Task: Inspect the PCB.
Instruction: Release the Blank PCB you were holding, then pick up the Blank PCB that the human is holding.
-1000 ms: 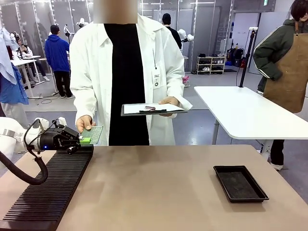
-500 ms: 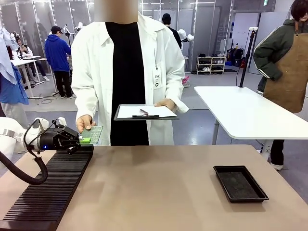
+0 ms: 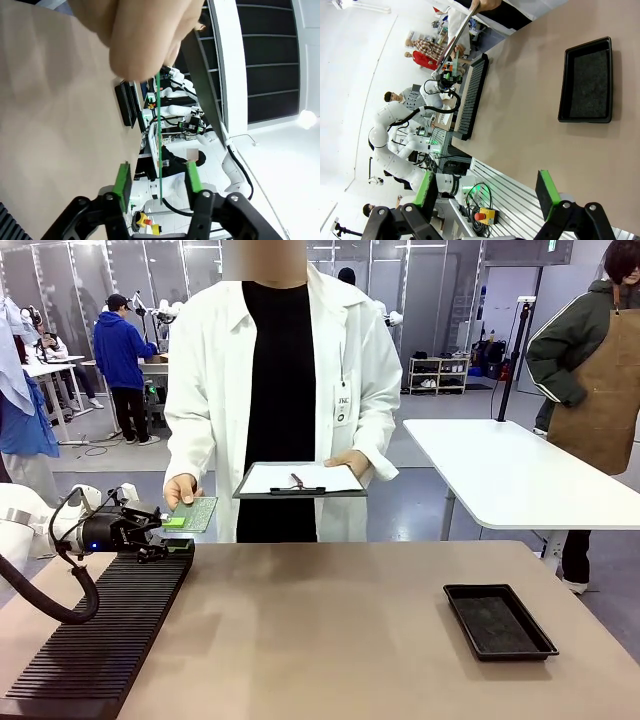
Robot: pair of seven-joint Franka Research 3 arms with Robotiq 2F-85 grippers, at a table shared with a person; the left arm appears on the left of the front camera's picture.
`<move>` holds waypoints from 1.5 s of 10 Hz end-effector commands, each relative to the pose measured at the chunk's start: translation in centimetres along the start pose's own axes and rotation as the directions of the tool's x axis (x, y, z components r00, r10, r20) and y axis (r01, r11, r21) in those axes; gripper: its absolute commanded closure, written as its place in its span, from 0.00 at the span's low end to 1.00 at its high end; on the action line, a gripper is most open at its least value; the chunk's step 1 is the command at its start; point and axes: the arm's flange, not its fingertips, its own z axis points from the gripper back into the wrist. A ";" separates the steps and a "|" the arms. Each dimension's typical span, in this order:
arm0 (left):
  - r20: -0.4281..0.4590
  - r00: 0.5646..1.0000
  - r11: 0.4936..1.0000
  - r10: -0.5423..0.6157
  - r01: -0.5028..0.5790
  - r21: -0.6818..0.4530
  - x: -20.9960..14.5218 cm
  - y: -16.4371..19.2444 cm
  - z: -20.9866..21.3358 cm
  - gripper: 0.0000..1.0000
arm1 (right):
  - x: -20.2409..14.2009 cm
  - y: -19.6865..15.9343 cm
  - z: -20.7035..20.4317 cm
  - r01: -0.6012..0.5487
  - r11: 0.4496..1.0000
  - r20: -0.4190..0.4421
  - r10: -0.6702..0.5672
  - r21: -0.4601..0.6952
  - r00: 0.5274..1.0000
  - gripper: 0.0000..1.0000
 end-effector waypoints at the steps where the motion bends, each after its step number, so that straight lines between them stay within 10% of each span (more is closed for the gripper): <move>1: -0.025 1.000 1.000 0.001 -0.001 -0.005 -0.1 -0.2 -0.2 0.00 | 0.1 0.0 0.1 -0.021 1.000 0.008 0.021 0.010 1.000 0.00; 2: -0.027 1.000 1.000 -0.001 0.001 -0.004 -0.1 -0.3 -0.2 0.27 | 0.1 0.0 0.1 -0.021 1.000 0.008 0.021 0.010 1.000 0.00; 3: -0.028 1.000 1.000 -0.002 0.002 -0.002 -0.1 -0.5 -0.2 0.00 | 0.1 0.0 0.1 -0.021 1.000 0.008 0.021 0.010 1.000 0.00; 15: -0.003 1.000 1.000 -0.001 0.001 0.000 0.0 -0.1 -0.1 0.00 | 0.1 0.0 0.1 -0.021 1.000 0.008 0.021 0.010 1.000 0.00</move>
